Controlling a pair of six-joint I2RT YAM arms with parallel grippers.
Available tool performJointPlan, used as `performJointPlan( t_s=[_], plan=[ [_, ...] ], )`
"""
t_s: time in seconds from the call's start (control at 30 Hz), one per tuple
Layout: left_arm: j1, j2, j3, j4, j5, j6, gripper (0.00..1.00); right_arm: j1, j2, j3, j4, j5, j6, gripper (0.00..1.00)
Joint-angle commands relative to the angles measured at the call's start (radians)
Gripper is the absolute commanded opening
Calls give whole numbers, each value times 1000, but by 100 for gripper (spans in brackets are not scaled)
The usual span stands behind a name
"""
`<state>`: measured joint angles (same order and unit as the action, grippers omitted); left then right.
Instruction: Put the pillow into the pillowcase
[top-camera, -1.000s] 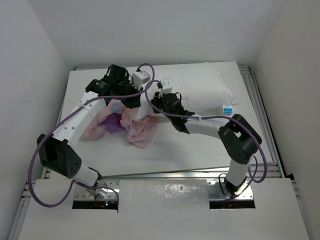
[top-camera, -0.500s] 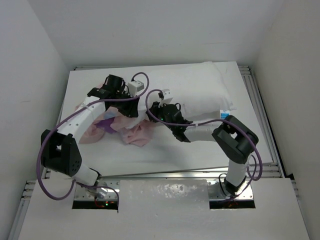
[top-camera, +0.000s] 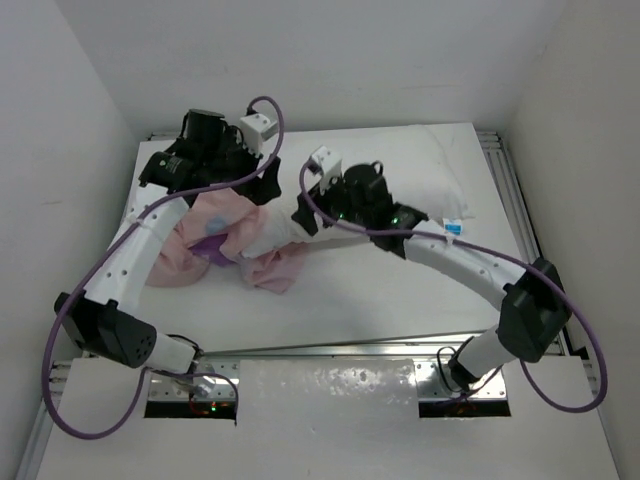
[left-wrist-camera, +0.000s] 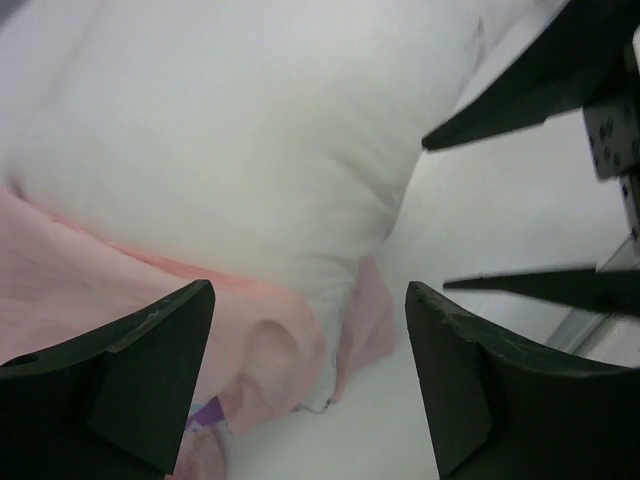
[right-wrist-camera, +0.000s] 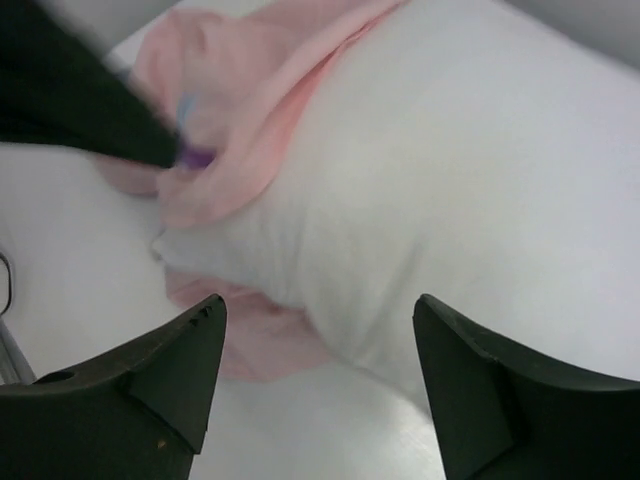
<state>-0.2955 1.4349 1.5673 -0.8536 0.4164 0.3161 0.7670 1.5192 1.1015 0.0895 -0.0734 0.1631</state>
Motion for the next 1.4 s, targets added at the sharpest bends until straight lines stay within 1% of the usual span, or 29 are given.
performJointPlan(
  t_s=[0.0, 0.03, 0.07, 0.13, 0.17, 0.2, 0.23, 0.27, 0.3, 0.33, 0.37, 0.4, 0.47, 0.5, 0.53, 0.57, 0.67, 0.73, 0.8, 0.87, 0.9, 0.93, 1.03, 1.07, 1.1, 1.17, 1.2, 1.27, 1.37],
  plan=[
    [1, -13, 40, 19, -89, -37, 74, -156, 44, 196, -250, -193, -53, 74],
    [1, -2, 37, 33, -123, -47, 72, -193, 62, 222, -244, -222, -33, 73],
    [-1, 25, 34, 66, -204, -73, 71, -248, 88, 298, -241, -264, -13, 74],
    [1, 59, 34, 96, -269, -90, 69, -279, 197, 409, -263, -281, -26, 76],
    [2, 100, 45, 119, -331, -103, 69, -297, 243, 531, -278, -296, -42, 80],
    [2, 123, 54, 128, -364, -110, 68, -308, 292, 601, -284, -308, -43, 81],
    [5, 177, 83, 136, -395, -120, 68, -323, 400, 667, -292, -322, -39, 82],
    [16, 206, 100, 140, -412, -130, 68, -328, 459, 813, -301, -334, -36, 83],
    [28, 232, 121, 140, -453, -167, 68, -334, 517, 884, -304, -353, -37, 84],
    [42, 286, 167, 136, -450, -187, 68, -343, 629, 944, -295, -362, -37, 87],
    [77, 310, 189, 127, -443, -224, 67, -350, 683, 1060, -280, -373, -30, 89],
    [94, 330, 207, 122, -421, -236, 66, -357, 732, 1104, -228, -388, -19, 92],
    [128, 387, 247, 96, -397, -244, 64, -388, 843, 1146, -116, -446, 68, 95],
    [133, 398, 255, 90, -390, -242, 64, -400, 869, 1140, 38, -463, 116, 96],
    [133, 416, 257, 81, -389, -239, 64, -417, 927, 1140, 106, -474, 200, 96],
    [133, 423, 252, 77, -384, -235, 65, -422, 962, 1181, 171, -482, 222, 95],
    [133, 443, 244, 82, -396, -230, 68, -422, 1080, 1282, 177, -526, 253, 95],
    [133, 455, 238, 85, -432, -213, 70, -419, 1090, 1250, 190, -569, 263, 96],
    [134, 466, 229, 88, -452, -192, 72, -414, 1073, 1174, 149, -653, 228, 96],
    [136, 492, 218, 76, -424, -183, 72, -402, 1064, 1131, 49, -754, 164, 82],
    [136, 504, 214, 70, -421, -181, 72, -397, 1044, 1114, 15, -784, 144, 73],
    [136, 524, 209, 55, -421, -178, 70, -388, 1026, 1060, -23, -799, 94, 56],
    [153, 533, 165, 53, -421, -163, 61, -371, 899, 924, -123, -774, -42, 31],
    [160, 529, 152, 54, -421, -154, 58, -367, 860, 828, -138, -751, -72, 11],
    [167, 523, 136, 54, -421, -150, 45, -362, 789, 786, -142, -702, -106, 0],
    [186, 501, 128, 50, -421, -143, 25, -362, 724, 665, -97, -674, -105, 0],
    [190, 490, 123, 47, -421, -140, 8, -362, 690, 628, -90, -660, -105, 0],
    [194, 449, 117, 48, -381, -126, 0, -360, 596, 526, -19, -622, -105, 0],
    [194, 395, 128, 54, -329, -120, 0, -354, 465, 375, 62, -556, -89, 0]
  ],
)
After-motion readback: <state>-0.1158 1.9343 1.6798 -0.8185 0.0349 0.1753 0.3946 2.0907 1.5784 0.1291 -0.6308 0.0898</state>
